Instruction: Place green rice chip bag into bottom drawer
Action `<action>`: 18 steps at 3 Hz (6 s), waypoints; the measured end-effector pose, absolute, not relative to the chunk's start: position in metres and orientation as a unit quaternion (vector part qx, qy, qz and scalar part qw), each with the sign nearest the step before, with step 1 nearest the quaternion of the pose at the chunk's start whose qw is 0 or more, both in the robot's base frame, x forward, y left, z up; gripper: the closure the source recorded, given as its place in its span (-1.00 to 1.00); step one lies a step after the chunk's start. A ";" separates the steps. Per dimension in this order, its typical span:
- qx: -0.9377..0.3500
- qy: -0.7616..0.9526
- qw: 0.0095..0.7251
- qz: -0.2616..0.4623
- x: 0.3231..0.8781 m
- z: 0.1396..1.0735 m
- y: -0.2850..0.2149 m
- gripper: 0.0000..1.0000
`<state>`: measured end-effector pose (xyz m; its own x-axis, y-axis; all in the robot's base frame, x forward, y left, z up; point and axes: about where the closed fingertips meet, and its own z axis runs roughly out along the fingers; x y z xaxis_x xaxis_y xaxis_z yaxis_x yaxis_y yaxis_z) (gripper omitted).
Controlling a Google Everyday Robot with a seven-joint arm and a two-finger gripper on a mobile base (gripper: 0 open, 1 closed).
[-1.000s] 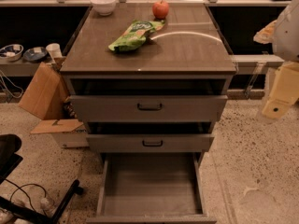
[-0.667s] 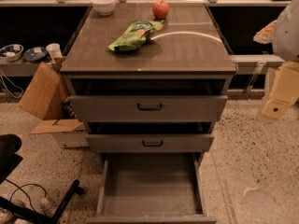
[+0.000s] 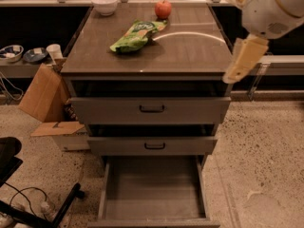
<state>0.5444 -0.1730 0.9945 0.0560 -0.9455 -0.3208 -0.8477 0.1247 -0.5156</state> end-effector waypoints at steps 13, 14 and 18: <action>-0.597 0.622 0.500 0.077 0.846 0.863 0.058 0.52; -0.597 0.622 0.500 0.077 0.846 0.863 0.058 0.96; -0.638 0.471 0.607 0.034 0.722 1.039 0.056 1.00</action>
Offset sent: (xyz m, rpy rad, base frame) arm 0.1798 0.1258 0.0510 0.2872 -0.4461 0.1211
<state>0.7218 0.0557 1.0392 0.5532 -0.5604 -0.6164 -0.6436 0.1824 -0.7433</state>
